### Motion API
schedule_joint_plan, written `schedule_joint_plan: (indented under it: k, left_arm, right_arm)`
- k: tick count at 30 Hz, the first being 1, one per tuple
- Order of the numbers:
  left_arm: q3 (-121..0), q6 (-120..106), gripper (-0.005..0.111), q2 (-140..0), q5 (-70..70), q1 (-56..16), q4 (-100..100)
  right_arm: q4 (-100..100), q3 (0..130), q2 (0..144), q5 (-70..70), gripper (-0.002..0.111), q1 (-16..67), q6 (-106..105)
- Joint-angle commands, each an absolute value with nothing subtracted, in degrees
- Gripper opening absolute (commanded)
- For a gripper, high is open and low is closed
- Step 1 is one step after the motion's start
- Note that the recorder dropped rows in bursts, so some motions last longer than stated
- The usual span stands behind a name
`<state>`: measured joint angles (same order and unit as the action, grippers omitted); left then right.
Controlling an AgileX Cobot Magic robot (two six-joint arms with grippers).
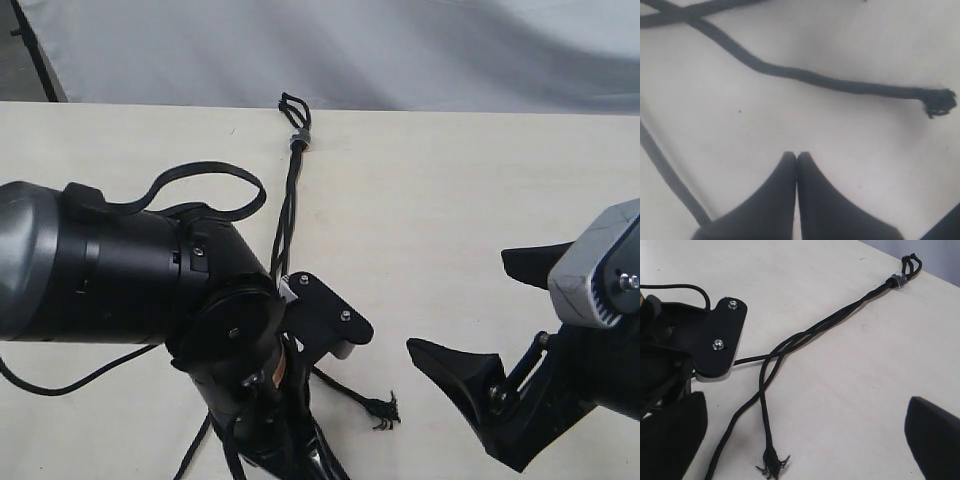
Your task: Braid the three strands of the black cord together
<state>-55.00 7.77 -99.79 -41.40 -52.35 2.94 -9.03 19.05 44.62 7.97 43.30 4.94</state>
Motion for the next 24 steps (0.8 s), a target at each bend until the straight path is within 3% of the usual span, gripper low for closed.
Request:
schedule_joint_plan:
  k: [1, 8, 15, 18, 24]
  left_arm:
    - [-55.21, 7.7, 0.001, -99.32, -40.58, -52.7, 2.71]
    - [-55.21, 10.41, 0.006, -99.32, -37.78, -52.7, 3.37]
    - [-55.21, 17.45, 0.05, -99.74, -31.09, -52.7, 3.64]
    - [-55.21, 21.44, 0.061, -101.06, -30.11, -52.7, 3.73]
    - [-57.62, 23.82, 0.06, -106.21, -30.24, -52.7, 3.73]
  right_arm:
    - [-9.7, 18.88, 44.45, 7.2, 0.105, 42.95, 4.88]
    - [-9.7, 18.88, 44.45, 7.06, 0.105, 42.95, 4.91]
    - [-9.7, 18.88, 44.45, 6.93, 0.105, 42.95, 4.91]
    - [-9.7, 18.88, 44.45, 6.93, 0.105, 42.95, 4.91]
    - [-9.56, 18.88, 44.45, 6.95, 0.105, 42.95, 5.24]
